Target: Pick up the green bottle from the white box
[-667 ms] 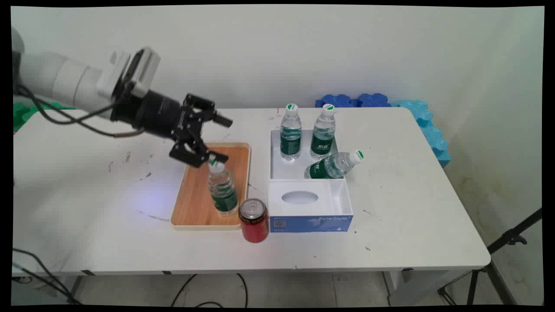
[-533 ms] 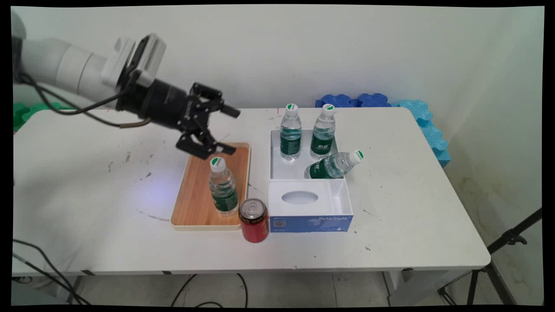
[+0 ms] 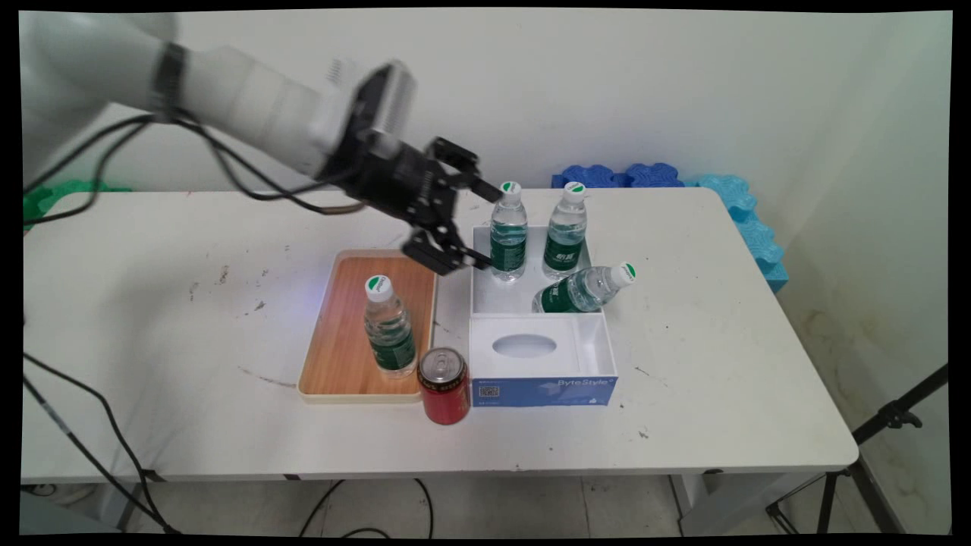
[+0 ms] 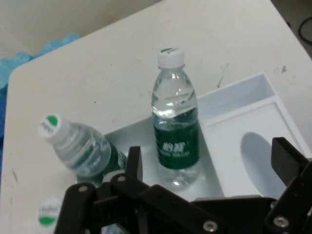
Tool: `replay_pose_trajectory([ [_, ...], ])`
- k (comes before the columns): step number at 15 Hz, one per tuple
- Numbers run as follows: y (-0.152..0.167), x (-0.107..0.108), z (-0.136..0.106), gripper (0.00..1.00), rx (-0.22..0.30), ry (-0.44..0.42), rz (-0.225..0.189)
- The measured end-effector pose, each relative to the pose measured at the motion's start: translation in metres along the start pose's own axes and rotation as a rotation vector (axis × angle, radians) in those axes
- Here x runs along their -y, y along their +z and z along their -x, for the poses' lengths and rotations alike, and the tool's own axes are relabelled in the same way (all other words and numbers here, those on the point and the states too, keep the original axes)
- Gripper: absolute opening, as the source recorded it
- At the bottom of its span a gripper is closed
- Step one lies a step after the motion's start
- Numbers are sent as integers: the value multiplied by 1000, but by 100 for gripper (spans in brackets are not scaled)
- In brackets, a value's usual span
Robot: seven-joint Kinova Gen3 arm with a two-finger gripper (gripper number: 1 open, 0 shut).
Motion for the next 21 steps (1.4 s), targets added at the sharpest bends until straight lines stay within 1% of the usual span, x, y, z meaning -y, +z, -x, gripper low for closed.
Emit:
replay_pose_trajectory([
  [3, 40, 12, -9, 100, 32, 29, 22],
  [5, 61, 18, -12, 100, 48, 38, 32],
  [10, 118, 29, -16, 100, 93, 27, 73],
  [15, 154, 36, -20, 100, 108, -14, 99],
  [20, 181, 40, -20, 100, 117, -49, 119],
  [21, 185, 40, -20, 0, 118, -52, 122],
])
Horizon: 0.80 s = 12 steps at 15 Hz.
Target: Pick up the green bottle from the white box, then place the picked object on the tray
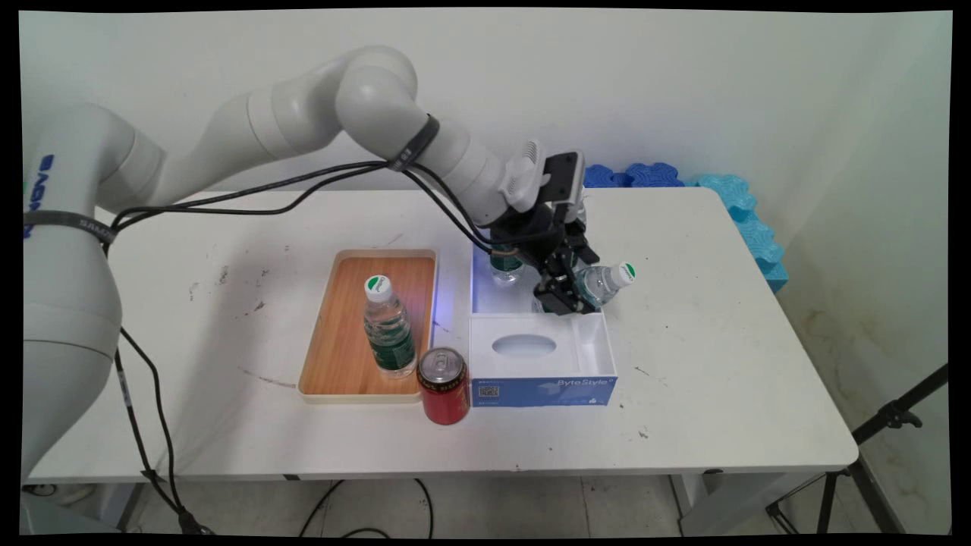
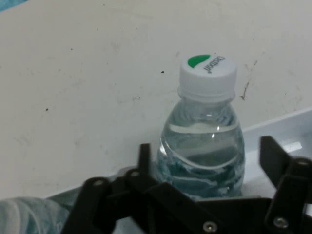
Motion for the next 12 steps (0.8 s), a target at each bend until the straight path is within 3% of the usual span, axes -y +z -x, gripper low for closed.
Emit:
replay_pose_trajectory([
  [7, 8, -1, 2, 0, 0, -16, -2],
  [12, -27, -8, -6, 0, -44, -28, -31],
])
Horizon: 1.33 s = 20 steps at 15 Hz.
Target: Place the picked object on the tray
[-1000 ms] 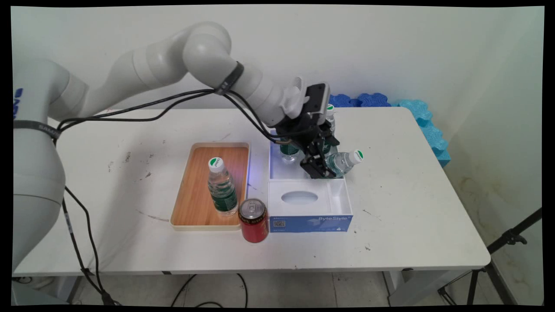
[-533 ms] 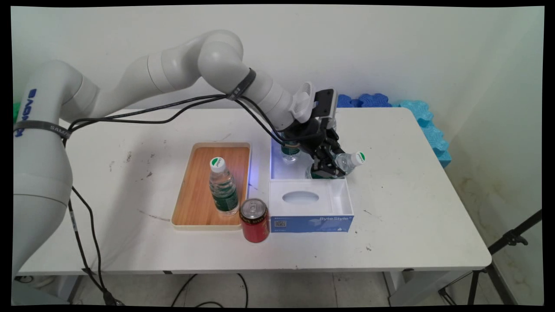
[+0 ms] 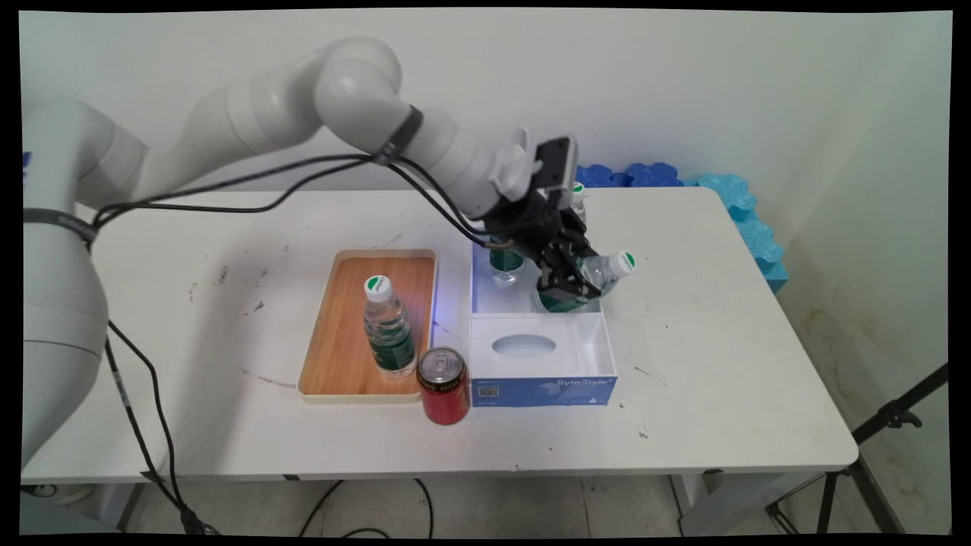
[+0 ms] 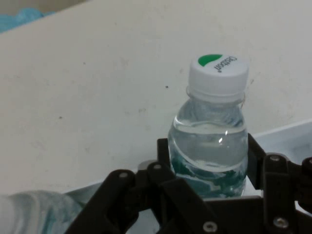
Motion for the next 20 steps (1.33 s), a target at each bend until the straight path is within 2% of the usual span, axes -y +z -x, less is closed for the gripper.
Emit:
replay_pose_trajectory([
  [4, -61, -13, -1, 0, -66, -40, -28],
  [7, -112, -23, 16, 0, -117, -119, -50],
  [10, -162, -29, 48, 0, -166, -208, -75],
  [13, -200, -30, 83, 0, -194, -253, -119],
  [17, -229, -32, 129, 0, -212, -315, -191],
  [20, -238, -43, 162, 0, -220, -359, -216],
])
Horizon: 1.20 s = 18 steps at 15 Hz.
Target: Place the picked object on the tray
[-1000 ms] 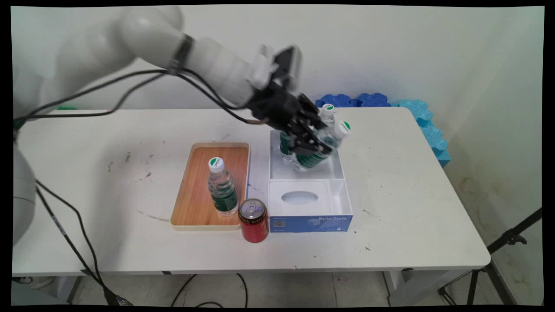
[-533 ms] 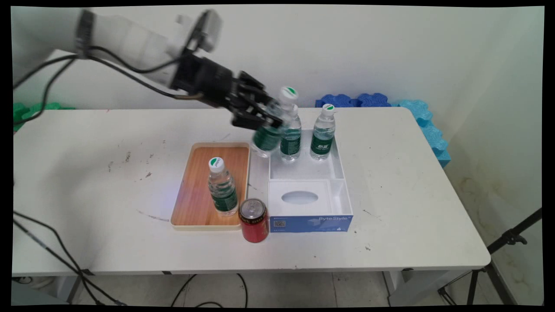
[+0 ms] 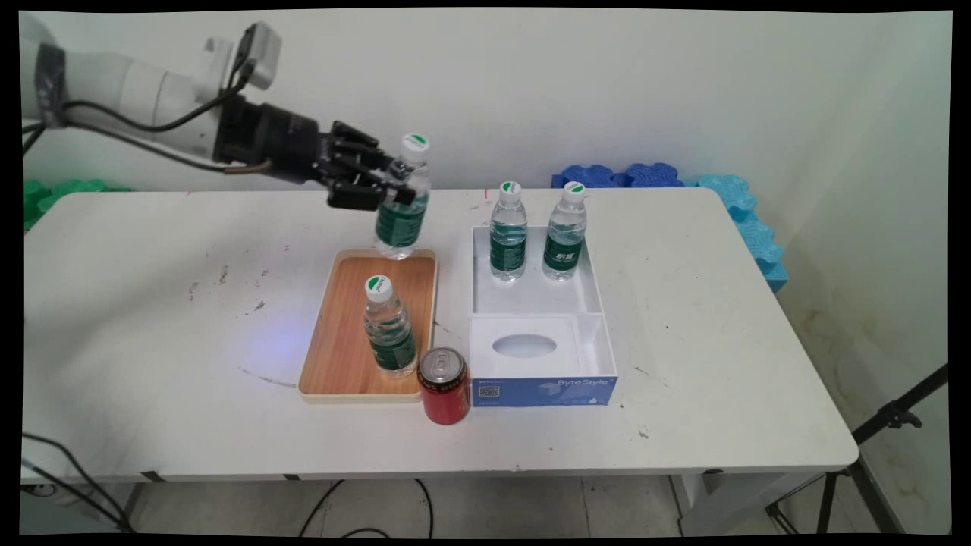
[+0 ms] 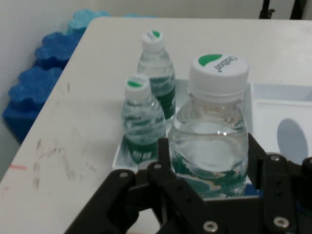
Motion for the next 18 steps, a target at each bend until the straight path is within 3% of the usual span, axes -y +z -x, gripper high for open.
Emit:
replay_pose_trajectory([
  [7, -35, -11, 71, 0, 1, -72, -24],
  [18, -53, -49, 136, 0, 14, -130, -12],
])
